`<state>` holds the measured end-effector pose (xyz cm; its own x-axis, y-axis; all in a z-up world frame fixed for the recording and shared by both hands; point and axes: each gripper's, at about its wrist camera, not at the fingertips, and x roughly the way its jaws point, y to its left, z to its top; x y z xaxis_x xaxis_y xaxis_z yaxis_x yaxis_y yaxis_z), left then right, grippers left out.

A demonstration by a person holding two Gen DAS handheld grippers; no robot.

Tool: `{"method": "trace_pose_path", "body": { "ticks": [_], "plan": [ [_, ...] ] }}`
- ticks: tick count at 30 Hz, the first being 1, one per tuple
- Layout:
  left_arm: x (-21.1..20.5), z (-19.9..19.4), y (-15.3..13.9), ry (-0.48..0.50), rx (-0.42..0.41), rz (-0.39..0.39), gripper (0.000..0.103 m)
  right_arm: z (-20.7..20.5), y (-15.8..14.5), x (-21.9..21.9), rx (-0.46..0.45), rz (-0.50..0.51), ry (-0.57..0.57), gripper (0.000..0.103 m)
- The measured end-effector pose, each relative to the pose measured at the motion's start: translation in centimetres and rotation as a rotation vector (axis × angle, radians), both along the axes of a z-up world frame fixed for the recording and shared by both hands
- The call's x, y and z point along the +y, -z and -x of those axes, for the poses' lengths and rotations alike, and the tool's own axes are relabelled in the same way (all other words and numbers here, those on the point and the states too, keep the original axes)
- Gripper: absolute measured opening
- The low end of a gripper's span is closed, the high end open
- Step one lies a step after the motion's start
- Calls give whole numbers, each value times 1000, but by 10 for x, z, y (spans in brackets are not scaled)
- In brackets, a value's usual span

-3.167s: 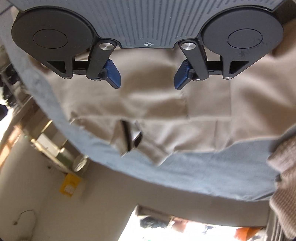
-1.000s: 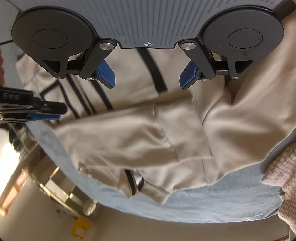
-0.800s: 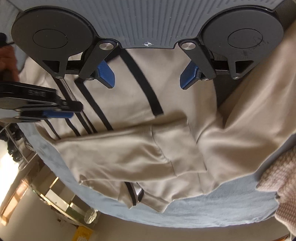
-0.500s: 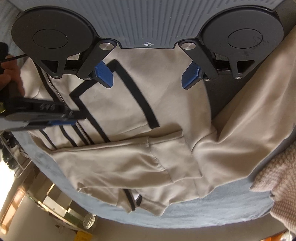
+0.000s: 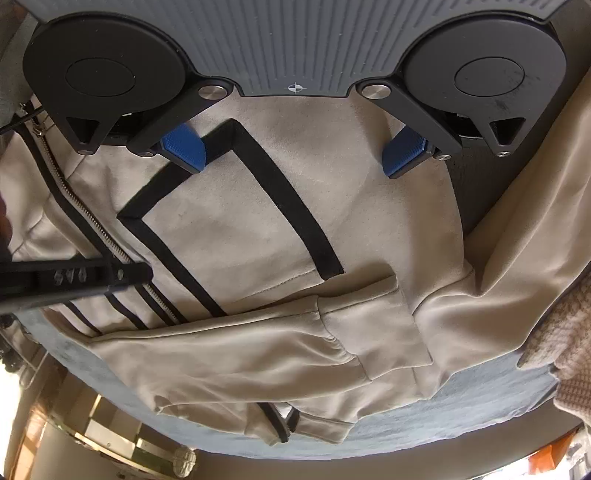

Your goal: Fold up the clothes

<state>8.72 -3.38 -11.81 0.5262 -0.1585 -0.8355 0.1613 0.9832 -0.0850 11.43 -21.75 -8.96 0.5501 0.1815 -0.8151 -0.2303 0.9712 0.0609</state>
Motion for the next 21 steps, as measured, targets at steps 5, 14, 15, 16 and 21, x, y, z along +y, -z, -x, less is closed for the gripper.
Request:
{"method": "trace_pose_path", "body": {
  "ticks": [5,14,15,16,21],
  "plan": [
    [1,-3,1,-38,12,16,103,1,11,3,1,53,-7,41],
    [2,-11,0,-90,55,29,103,-4,-4,-7,-55,87,55,45],
    [1,-11,0,-90,57,23,103,-5,-1,-8,-44,94,58,46],
    [0,-11,0,-91,58,18,103,-4,4,-8,-35,96,60,46],
    [1,-12,0,-108,67,22,103,-1,16,-5,-30,122,54,57]
  ]
}}
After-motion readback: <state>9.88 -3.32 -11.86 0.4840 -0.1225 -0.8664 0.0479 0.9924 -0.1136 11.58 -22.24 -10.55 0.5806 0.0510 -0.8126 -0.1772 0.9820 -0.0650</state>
